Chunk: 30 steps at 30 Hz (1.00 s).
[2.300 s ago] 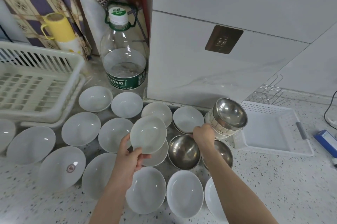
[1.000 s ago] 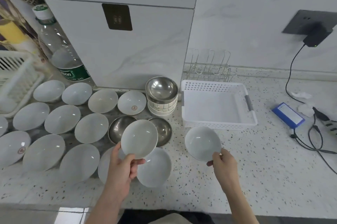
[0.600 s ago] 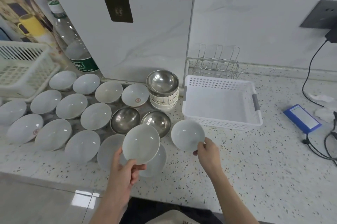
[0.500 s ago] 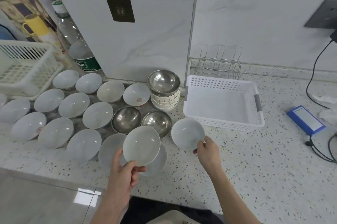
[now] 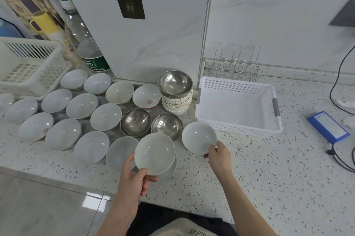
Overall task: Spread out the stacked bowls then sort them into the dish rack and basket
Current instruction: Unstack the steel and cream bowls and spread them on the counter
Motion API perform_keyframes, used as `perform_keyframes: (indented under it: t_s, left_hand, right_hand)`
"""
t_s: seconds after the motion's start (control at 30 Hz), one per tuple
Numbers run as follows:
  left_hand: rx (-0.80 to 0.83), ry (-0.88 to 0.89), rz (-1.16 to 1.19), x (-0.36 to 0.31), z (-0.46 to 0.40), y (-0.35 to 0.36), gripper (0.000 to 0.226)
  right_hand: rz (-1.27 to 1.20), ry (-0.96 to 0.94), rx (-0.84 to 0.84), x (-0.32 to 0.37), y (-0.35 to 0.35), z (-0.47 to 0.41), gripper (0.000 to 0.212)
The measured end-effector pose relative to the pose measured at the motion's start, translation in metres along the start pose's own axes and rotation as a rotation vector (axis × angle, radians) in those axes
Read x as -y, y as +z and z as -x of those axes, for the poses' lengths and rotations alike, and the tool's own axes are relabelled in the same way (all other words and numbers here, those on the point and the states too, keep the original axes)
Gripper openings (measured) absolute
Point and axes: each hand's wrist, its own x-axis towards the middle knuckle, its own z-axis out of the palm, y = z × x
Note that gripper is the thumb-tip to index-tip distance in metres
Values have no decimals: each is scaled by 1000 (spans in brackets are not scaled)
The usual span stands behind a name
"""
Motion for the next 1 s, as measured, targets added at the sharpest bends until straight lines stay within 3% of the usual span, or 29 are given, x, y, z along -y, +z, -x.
perform_keyframes:
  t_s: [0.23, 0.47, 0.57, 0.73, 0.87, 1.0]
  left_hand:
    - [45, 11, -72, 9, -1, -2, 59]
    - [145, 46, -173, 11, 8, 7, 62]
    - [210, 46, -226, 14, 13, 19, 64]
    - [297, 49, -280, 24, 17, 43, 70]
    - [309, 72, -347, 33, 15, 50, 70]
    - [319, 133, -446, 46, 18, 58, 59]
  right_hand:
    - [-85, 67, -20, -1, 4, -1, 33]
    - [-146, 181, 78, -6, -16, 15, 44]
    - [-112, 139, 61, -15, -33, 34, 31]
    - [-154, 48, 276, -20, -44, 67, 29]
    - [-41, -3, 289, -30, -36, 78, 12]
    - [83, -26, 275, -46, -34, 83, 23]
